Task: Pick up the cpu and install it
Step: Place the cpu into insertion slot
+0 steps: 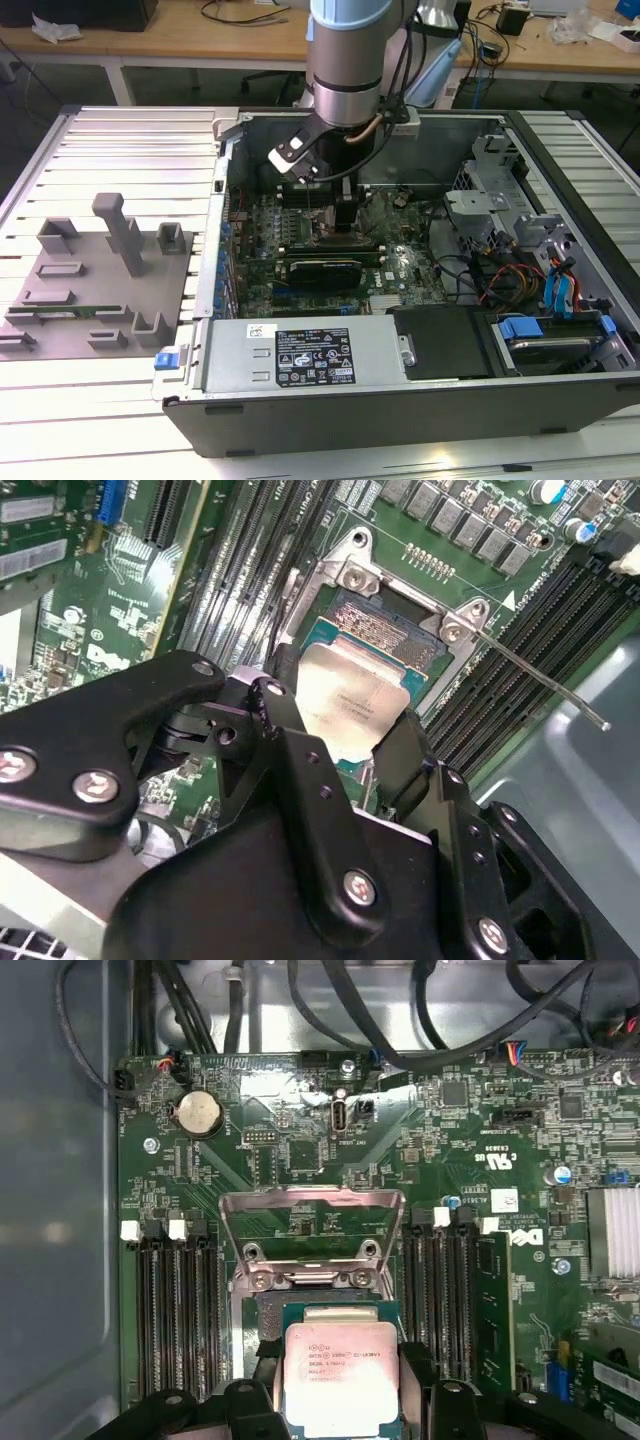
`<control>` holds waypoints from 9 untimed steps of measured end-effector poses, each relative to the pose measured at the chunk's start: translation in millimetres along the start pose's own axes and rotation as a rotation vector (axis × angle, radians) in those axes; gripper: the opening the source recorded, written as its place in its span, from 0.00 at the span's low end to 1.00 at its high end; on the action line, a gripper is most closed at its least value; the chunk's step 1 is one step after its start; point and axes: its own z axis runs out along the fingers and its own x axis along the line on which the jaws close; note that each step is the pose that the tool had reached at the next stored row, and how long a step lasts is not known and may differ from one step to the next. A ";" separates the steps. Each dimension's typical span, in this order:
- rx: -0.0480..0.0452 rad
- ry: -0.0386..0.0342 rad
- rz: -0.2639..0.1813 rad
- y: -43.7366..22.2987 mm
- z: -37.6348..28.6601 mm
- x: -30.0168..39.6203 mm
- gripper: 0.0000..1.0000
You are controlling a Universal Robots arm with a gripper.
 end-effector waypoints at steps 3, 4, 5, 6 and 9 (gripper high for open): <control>0.0000 0.0002 0.000 -0.3 4.5 1.9 0.55; 0.0000 0.0003 0.000 -0.9 9.1 2.2 0.55; 0.0000 0.0004 0.000 -1.4 10.4 2.2 0.55; 0.0000 0.0005 0.001 -2.0 11.2 2.2 0.55; -0.0001 0.0029 0.001 -3.2 12.7 2.8 0.55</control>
